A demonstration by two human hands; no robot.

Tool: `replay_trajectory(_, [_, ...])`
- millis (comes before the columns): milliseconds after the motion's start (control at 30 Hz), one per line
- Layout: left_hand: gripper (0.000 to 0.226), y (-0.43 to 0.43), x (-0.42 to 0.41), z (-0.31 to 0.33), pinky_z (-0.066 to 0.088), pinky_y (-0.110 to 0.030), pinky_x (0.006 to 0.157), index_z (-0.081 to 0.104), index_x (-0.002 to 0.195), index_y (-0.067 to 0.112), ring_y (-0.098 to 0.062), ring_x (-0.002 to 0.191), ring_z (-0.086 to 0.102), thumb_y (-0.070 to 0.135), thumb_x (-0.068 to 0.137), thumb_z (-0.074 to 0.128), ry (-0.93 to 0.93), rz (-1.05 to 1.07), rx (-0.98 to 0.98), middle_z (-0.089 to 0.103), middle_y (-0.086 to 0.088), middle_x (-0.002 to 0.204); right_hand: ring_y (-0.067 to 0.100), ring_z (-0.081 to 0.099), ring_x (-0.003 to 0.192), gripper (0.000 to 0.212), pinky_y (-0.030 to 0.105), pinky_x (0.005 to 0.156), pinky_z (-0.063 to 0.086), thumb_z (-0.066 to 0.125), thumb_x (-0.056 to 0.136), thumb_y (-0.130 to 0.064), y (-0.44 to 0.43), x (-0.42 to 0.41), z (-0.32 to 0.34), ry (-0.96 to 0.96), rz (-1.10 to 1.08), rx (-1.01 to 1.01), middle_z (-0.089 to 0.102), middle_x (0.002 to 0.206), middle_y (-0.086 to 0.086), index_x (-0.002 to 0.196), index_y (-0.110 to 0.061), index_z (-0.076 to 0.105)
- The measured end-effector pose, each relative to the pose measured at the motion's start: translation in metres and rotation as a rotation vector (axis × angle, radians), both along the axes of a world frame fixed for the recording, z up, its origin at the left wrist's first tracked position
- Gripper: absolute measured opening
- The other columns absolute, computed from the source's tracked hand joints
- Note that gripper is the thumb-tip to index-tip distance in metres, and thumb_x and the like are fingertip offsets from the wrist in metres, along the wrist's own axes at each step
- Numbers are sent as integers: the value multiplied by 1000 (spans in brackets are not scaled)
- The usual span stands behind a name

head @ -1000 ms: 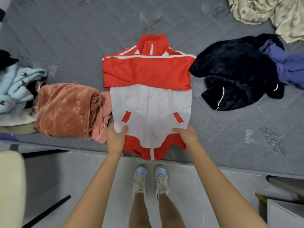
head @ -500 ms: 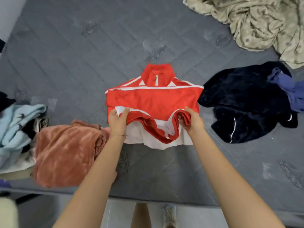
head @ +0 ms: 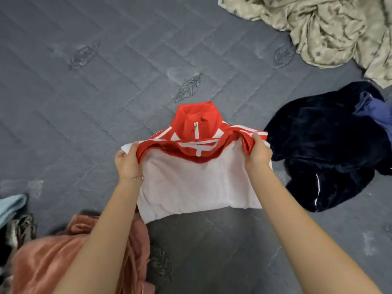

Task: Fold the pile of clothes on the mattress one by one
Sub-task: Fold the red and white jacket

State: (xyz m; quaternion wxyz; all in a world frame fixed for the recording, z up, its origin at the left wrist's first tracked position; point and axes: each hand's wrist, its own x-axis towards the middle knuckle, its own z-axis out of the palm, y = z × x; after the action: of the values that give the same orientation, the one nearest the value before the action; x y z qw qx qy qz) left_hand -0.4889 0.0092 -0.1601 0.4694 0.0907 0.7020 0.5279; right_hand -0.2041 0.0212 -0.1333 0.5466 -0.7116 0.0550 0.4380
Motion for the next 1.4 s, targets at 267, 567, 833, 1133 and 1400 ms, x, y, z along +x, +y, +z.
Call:
replay_trajectory(267, [18,46,9,-37,52,-34,87,57,103,0,-16,82,61,9,89,65,-13,115,-15,63,-5,88,4,58,46,25,18,48,48,52,99,-13,59,10,-29,98,-2,50,60,47,-6,74,-11,54])
replay_trajectory(567, [53,55,44,-44,41,-28,104,25,144,14,-11,118,47,19,99,52,35,-206,-10,41,2,135,10,54,108,46,29,97,43,62,84,-31,69,0,-58,-86,542,80,54,113,-5,126,-19,49])
replay_trajectory(833, [92,18,80,-68,-4,-62,112,10,152,37,-30,148,-11,80,71,20,1113,-1267,-186,-10,-4,162,27,25,144,79,42,118,18,75,79,-42,20,26,-79,-867,987,-184,37,151,7,144,-16,39])
replay_trajectory(1133, [77,10,86,-80,7,-64,111,18,152,28,-38,145,11,67,87,29,1401,-1397,-8,14,-16,159,16,44,98,66,37,88,42,80,76,-32,-7,54,-60,-700,705,-338,39,125,6,123,-5,41])
replay_trajectory(1400, [83,20,107,-63,-5,-55,115,-7,153,31,-28,148,-13,59,93,43,1322,-1561,-240,-14,-4,161,27,50,115,80,46,95,44,77,74,-48,-17,55,-57,-453,772,-517,43,125,5,125,-5,34])
